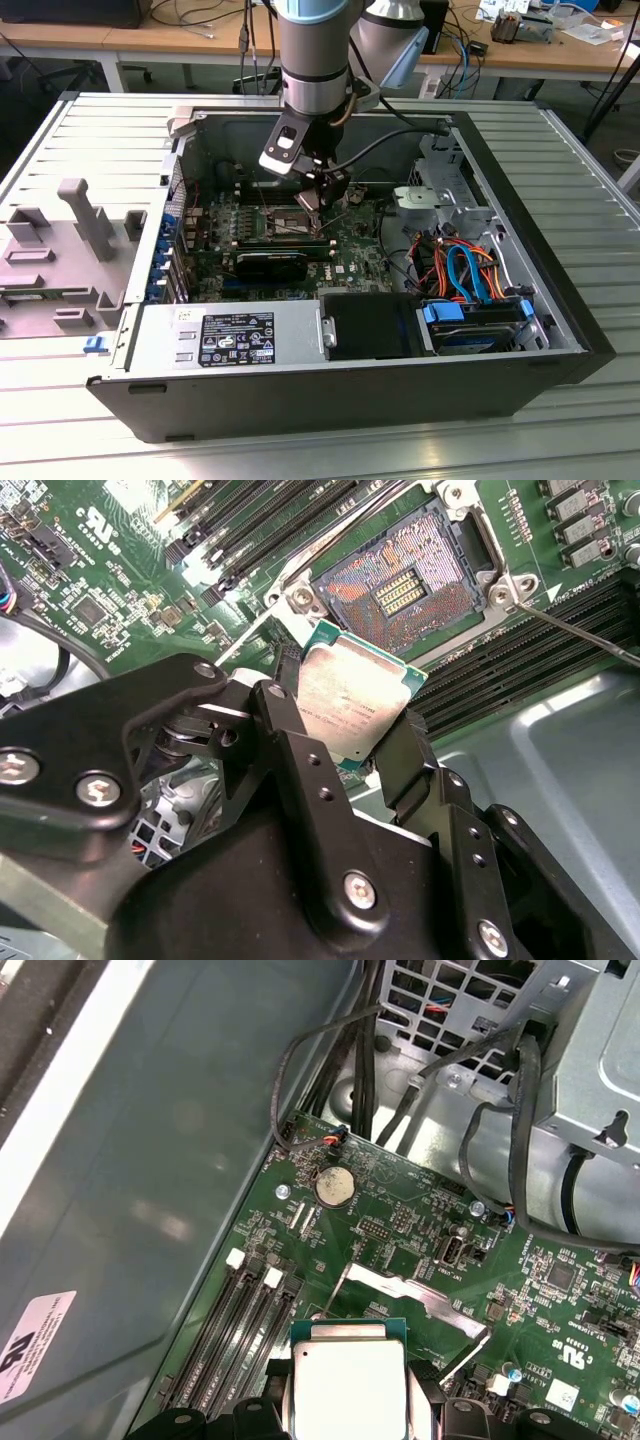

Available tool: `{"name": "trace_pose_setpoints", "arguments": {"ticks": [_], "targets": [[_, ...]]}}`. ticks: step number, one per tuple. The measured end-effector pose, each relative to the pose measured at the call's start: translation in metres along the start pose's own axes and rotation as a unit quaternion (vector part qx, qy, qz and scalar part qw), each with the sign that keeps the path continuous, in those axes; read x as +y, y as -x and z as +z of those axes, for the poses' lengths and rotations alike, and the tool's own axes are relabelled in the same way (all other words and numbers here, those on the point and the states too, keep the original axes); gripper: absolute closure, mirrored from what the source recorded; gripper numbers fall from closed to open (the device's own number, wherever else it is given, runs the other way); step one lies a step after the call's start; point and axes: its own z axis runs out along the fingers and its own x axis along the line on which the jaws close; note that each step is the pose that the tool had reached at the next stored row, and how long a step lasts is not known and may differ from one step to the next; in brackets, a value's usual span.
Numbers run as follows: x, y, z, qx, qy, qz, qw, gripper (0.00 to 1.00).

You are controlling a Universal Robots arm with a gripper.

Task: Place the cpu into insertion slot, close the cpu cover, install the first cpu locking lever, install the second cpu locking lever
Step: 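Place the cpu into insertion slot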

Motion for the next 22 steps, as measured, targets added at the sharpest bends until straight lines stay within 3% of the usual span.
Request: {"name": "trace_pose_setpoints", "arguments": {"ticks": [22], "targets": [[-0.0001,0.0,0.0014,-0.0006,0.0001,0.007,1.0,0.46]]}}
